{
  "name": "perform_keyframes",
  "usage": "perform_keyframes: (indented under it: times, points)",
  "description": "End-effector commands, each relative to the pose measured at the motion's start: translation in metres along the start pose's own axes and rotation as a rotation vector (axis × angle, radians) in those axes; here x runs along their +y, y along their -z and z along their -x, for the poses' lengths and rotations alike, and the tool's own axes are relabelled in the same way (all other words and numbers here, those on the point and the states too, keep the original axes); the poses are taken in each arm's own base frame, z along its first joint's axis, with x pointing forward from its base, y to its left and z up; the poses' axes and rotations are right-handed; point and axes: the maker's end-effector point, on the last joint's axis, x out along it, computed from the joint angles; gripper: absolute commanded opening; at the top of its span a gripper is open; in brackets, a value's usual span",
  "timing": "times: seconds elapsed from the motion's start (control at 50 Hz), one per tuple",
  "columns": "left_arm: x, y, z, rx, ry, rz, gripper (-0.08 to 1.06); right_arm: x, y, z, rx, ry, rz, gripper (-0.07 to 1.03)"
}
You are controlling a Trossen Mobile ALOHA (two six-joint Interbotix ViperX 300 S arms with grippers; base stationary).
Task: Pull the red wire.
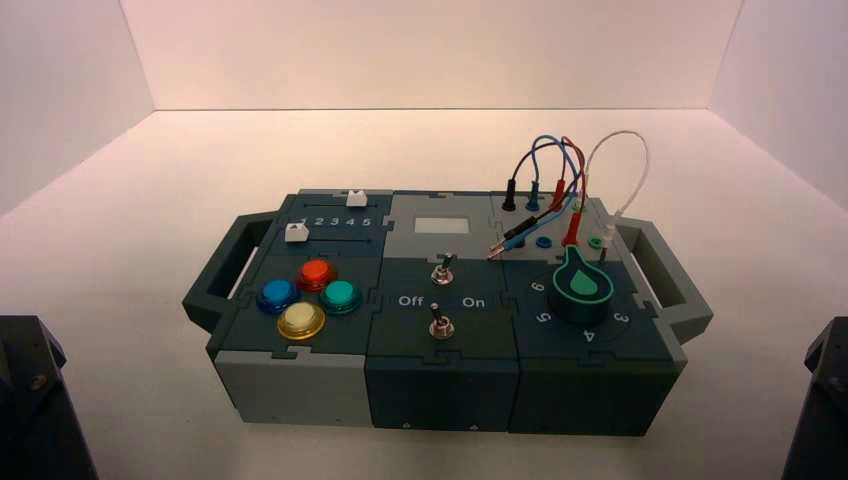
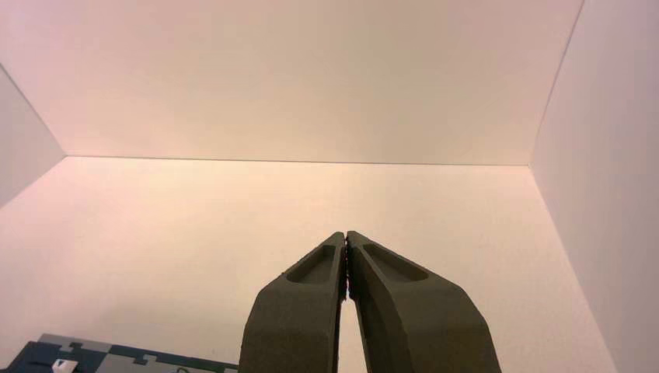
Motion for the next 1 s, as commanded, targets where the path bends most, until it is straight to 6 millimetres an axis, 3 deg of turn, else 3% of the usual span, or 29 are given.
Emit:
perform_keyframes:
  times: [0.02,0.3,0.46,0.64,0.8,1.0]
  points:
    - [0.001,-0.008,0.000,-0.017,-0.003,-0.006,-0.03,0.002,-0.015,0.001,-0.026,-0.005,-0.002,-0.01]
    - [0.001,-0.007,0.000,-0.011,-0.003,-0.006,-0.03,0.005,-0.011,0.001,-0.008,-0.019,-0.005,-0.01]
    - [-0.004,0.005,-0.001,0.076,0.017,-0.005,-0.03,0.014,-0.004,-0.005,0.059,-0.057,-0.002,-0.01]
    - [-0.026,0.017,0.002,0.192,0.107,-0.028,-0.03,0.019,0.014,-0.016,0.226,-0.073,0.009,-0.01]
    - [-0.050,0.039,0.006,0.354,0.205,-0.048,-0.03,0.020,0.032,-0.022,0.390,-0.071,0.004,-0.01]
    - [-0.078,0.066,0.007,0.540,0.306,-0.098,-0.03,0.027,0.039,-0.024,0.528,-0.091,-0.034,-0.01]
